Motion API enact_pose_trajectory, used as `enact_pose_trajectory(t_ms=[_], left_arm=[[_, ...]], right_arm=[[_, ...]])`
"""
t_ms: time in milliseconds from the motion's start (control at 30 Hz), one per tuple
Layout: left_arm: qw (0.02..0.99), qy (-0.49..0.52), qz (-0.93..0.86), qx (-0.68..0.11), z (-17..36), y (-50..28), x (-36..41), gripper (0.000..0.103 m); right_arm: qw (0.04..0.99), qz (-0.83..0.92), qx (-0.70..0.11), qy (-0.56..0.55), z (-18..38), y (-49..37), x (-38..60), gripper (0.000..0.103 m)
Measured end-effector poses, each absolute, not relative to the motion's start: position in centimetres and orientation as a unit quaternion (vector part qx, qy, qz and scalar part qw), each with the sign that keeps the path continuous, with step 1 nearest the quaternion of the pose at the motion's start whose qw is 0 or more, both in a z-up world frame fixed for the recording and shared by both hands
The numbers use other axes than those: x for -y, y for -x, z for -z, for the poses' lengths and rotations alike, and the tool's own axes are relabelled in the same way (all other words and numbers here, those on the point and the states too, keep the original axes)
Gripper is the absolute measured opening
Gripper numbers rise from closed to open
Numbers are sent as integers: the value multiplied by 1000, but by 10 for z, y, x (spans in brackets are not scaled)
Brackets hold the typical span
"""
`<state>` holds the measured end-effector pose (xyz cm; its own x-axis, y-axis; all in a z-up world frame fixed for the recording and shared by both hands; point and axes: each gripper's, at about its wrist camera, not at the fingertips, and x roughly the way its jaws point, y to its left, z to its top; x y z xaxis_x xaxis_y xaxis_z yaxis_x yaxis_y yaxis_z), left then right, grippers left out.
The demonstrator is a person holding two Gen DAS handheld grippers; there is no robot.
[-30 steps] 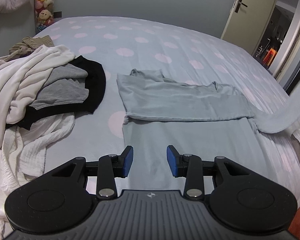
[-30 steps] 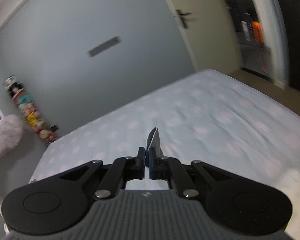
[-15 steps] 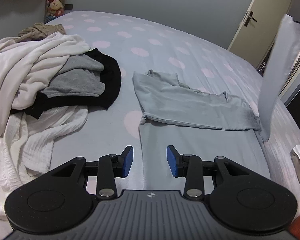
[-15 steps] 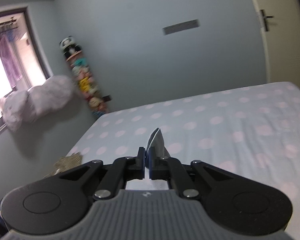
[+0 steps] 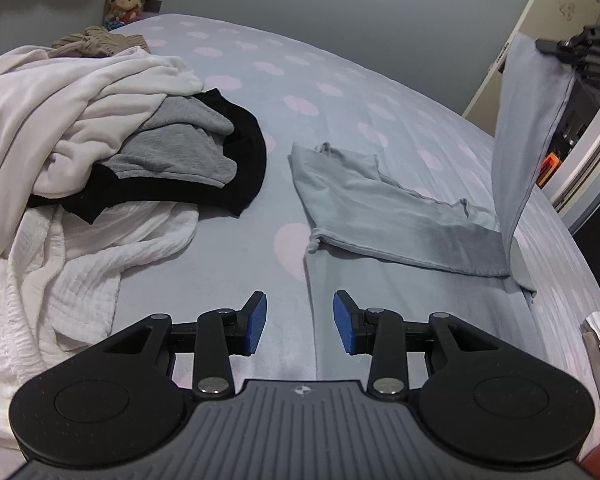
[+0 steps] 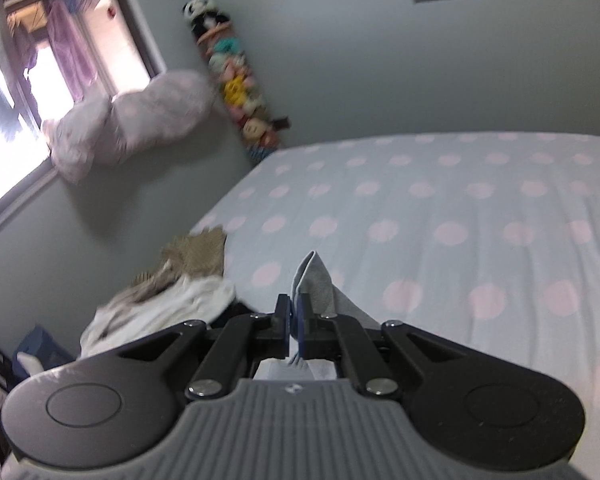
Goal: Fold clothes
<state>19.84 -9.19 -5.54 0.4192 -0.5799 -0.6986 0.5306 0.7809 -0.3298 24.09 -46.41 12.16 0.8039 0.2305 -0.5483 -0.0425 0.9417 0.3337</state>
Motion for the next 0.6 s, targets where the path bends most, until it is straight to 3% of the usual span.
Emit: enact_pose_trajectory(t_ms=[600], left_arm=[[835, 25, 358, -417, 62, -235, 108, 40]], right_arm=[[875, -160, -442, -112, 44, -327, 362, 4]])
